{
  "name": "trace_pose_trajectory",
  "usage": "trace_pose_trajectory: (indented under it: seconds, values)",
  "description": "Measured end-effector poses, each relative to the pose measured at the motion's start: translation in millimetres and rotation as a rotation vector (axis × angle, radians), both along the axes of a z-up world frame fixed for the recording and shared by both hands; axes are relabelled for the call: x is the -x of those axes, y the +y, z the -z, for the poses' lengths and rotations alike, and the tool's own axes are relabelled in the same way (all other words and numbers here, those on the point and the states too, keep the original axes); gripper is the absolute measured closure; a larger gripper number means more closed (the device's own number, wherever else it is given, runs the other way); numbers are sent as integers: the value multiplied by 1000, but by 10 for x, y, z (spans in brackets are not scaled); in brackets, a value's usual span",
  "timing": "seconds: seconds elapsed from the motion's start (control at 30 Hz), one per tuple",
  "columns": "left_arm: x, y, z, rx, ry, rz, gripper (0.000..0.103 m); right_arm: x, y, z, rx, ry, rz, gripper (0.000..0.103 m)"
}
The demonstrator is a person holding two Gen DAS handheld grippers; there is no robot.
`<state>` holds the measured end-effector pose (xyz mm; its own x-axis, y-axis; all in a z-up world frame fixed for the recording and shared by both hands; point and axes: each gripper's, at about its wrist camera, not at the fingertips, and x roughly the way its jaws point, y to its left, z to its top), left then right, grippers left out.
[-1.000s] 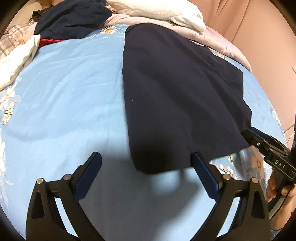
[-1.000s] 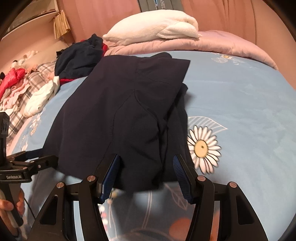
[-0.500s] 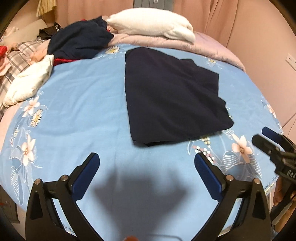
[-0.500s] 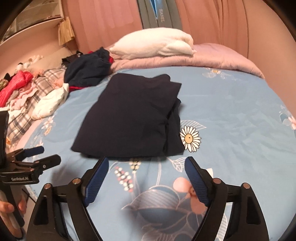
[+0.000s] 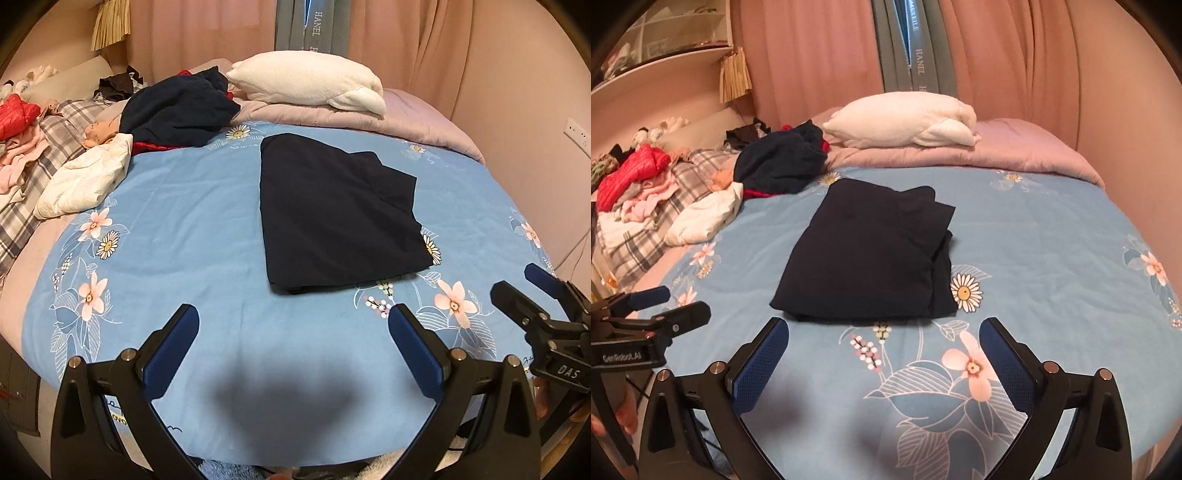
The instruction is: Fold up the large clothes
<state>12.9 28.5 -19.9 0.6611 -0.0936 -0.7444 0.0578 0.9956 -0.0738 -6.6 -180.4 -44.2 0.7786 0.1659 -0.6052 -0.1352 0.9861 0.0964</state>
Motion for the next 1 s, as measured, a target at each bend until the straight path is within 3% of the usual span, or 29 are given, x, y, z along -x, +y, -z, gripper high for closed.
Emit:
trace_pose_trajectory:
  seconds: [1.0]
  values:
    - [176,-165,-81,-75,-23,-24,0,136,105,32,-6,27,-9,1]
